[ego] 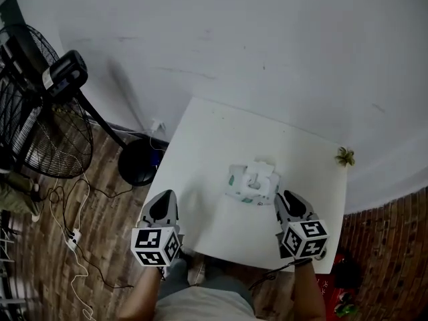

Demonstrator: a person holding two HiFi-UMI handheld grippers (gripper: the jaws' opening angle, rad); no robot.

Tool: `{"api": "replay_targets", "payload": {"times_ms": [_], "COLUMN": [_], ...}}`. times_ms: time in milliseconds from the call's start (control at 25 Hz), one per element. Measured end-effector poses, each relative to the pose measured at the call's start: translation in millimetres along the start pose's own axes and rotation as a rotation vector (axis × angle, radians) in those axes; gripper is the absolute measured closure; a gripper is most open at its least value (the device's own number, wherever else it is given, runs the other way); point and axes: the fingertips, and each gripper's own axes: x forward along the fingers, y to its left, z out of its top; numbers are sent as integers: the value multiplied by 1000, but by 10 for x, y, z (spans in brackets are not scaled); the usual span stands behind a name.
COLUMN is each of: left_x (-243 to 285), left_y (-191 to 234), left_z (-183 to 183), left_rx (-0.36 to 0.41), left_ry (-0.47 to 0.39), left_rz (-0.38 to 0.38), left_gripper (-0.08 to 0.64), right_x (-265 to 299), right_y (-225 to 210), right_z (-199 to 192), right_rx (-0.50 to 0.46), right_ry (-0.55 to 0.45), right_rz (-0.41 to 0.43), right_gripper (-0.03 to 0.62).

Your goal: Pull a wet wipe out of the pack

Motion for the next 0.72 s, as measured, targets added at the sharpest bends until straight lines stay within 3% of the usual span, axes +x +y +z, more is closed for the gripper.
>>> {"api": "replay_targets", "payload": {"times_ms": [520,720], "left_x": [-227,-325], "left_y": [306,421], "left_z": [-361,-457], "left_rx": [-58,-77], "left_ry": [47,55], "left_rz": [140,193], "left_gripper": [559,560], "right_x": [590,722], "right_y": [148,179], "right_z": [-276,-375], "right_rx": [-351,-585], "right_ry": [257,348], "right_rz": [241,331], "right_gripper": [480,480]}}
